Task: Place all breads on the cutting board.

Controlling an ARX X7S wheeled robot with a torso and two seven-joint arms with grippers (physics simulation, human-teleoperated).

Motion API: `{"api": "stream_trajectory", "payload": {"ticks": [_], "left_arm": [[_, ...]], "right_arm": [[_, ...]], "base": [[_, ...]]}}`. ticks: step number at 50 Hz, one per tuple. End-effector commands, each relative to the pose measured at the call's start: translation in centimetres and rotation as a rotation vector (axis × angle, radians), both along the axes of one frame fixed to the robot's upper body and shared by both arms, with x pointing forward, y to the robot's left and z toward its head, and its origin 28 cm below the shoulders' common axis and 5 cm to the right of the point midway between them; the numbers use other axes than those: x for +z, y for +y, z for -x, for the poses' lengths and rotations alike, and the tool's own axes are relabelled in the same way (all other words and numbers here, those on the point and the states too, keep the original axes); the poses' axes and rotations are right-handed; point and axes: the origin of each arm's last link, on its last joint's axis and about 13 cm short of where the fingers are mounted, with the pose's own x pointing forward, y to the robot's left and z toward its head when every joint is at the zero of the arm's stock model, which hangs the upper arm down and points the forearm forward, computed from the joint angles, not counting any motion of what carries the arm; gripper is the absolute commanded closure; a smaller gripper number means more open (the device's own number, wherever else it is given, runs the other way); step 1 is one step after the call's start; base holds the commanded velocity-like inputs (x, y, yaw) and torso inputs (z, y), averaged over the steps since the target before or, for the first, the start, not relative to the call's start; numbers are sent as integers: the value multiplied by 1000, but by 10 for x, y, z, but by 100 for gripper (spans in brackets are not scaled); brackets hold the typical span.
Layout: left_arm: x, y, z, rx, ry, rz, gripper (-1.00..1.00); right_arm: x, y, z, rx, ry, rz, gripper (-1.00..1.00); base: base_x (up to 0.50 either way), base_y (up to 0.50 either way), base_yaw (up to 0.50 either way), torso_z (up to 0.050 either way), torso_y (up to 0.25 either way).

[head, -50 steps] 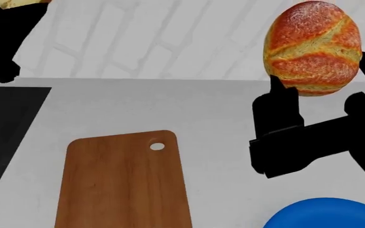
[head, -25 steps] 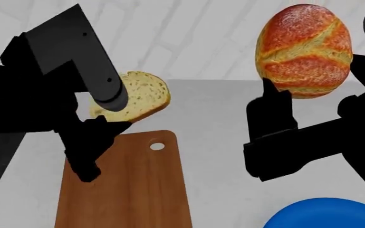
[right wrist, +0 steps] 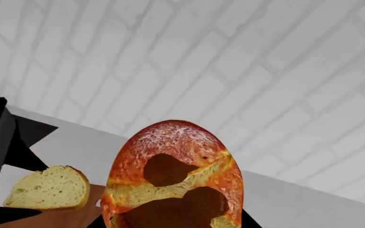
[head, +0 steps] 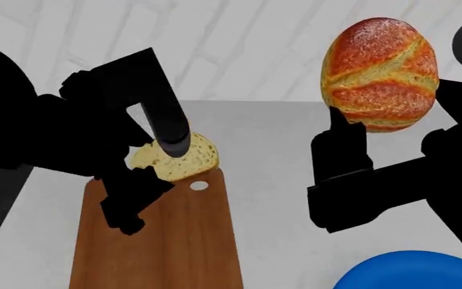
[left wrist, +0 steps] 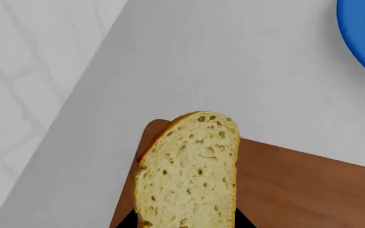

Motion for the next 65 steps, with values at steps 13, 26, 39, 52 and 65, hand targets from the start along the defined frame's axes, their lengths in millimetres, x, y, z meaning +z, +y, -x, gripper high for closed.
{"api": "stream_trajectory", "payload": {"ticks": [13, 26, 39, 52, 65], "left_arm": [[-16, 19, -14, 49, 71, -64, 100], [-29, 22, -16, 47, 100, -114, 100], [-37, 17, -15, 32, 123, -117, 100], [-7, 20, -9, 24, 94, -34, -100], [42, 48, 10, 110, -20, 207, -100]], "right_arm": [[-8, -2, -4, 16, -8, 3, 100], [-9, -2, -5, 22, -10, -6, 100], [-10, -3, -7, 17, -8, -13, 100], [-11, -3, -8, 1, 4, -14, 100], [9, 7, -23, 78, 80, 32, 100]], "base": [[0, 0, 0, 0, 1], [0, 0, 0, 0, 0], [0, 0, 0, 0, 1], [0, 0, 0, 0, 0], [0, 0, 0, 0, 0]]}}
